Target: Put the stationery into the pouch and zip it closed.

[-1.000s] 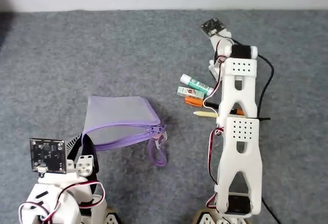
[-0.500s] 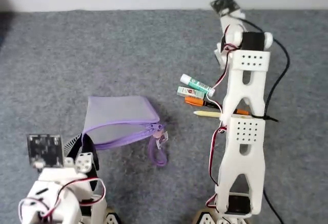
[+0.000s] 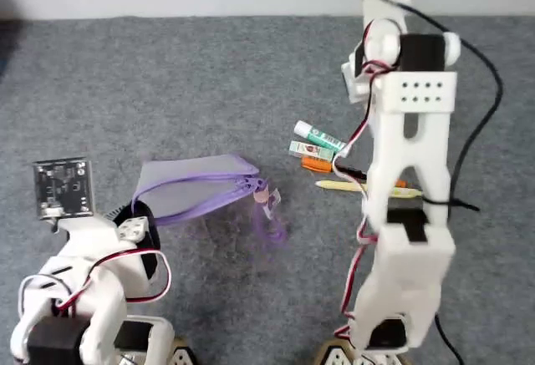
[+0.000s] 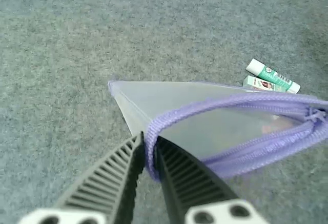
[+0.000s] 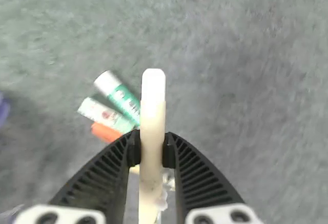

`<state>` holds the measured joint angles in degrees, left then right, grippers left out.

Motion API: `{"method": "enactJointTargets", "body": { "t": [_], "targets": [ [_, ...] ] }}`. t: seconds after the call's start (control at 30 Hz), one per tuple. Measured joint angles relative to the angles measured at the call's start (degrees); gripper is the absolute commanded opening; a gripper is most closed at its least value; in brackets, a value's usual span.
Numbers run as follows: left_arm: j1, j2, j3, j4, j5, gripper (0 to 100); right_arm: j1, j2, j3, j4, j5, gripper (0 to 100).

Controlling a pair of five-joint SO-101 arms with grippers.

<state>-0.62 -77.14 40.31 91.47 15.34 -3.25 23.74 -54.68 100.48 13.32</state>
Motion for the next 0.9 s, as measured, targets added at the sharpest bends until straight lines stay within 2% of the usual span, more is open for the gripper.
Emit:
{"method": "enactJointTargets", "body": {
  "t": [0.23,0.47,0.57,0.7,0.9],
  "targets": [
    [0.00,0.26,-0.26,2.81,0.09,1,-7.47,-22.59,17.23,0.09,-9.14,0.8],
    [0.00,0.26,-0.26,2.81,0.09,1,-21.10,-39.21,21.19,0.09,-20.66,0.8],
    [0.00,0.26,-0.26,2.73,1.32,1,-27.34,-43.16,21.19,-0.88,-25.41,0.8],
    [0.18,0.26,-0.26,1.23,2.20,1,-32.09,-45.45,21.19,-5.80,-32.44,0.8],
    [1.58,0.26,-0.26,1.05,2.64,1,-34.46,-45.45,21.19,-10.90,-34.55,0.8]
  ]
}}
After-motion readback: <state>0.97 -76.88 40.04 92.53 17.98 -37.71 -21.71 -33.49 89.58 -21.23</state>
